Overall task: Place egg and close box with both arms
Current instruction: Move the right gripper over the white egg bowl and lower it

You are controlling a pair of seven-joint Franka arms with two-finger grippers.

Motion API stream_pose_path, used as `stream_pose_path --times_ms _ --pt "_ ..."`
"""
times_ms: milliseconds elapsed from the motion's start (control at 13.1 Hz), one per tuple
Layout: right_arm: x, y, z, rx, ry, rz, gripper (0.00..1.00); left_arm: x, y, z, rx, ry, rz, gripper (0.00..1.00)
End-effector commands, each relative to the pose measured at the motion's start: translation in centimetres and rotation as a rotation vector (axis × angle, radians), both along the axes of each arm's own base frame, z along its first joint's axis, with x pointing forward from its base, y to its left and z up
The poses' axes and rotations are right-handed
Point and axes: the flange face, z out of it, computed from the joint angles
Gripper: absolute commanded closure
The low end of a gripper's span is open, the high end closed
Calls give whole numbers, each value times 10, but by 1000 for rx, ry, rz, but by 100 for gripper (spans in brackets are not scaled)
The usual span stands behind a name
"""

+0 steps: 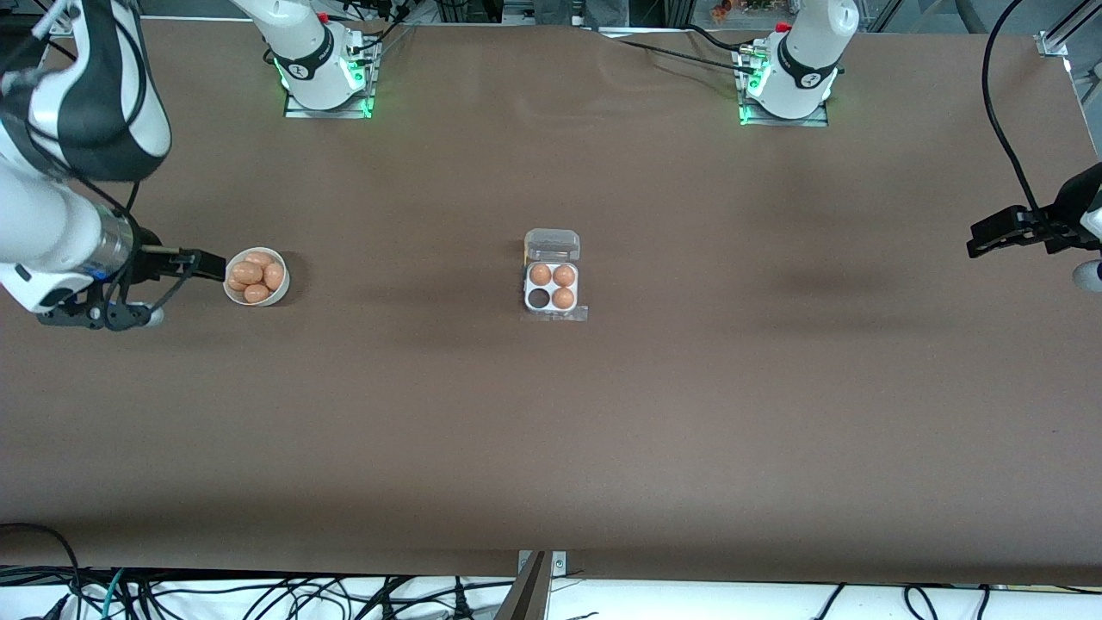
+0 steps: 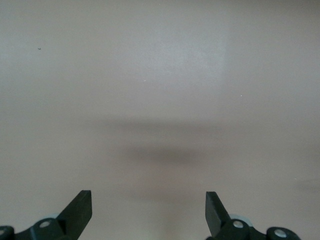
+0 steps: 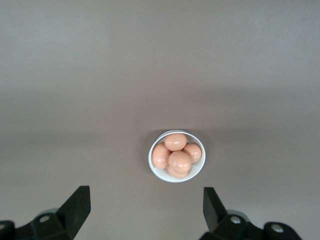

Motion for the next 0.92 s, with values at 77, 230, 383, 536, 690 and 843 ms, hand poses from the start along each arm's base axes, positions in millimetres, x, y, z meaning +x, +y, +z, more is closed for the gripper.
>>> stream_pose_path --times_ms 77,230,383,536,690,843 --pt "-33 -27 -63 4 -38 21 0 -1 1 6 4 -6 -13 0" --pt "-54 -46 -96 17 -71 45 0 -1 1 7 6 -7 -13 0" --pt "-69 -52 -122 22 -77 43 0 0 2 5 4 -4 -11 0" --pt "-82 -50 -149 42 -95 54 0 0 2 5 5 -4 -13 0" --pt "-89 -52 -170 43 -107 64 0 0 2 6 7 -6 -13 0" --pt "-90 -51 -175 47 -98 62 0 -1 3 7 7 -7 -11 0"
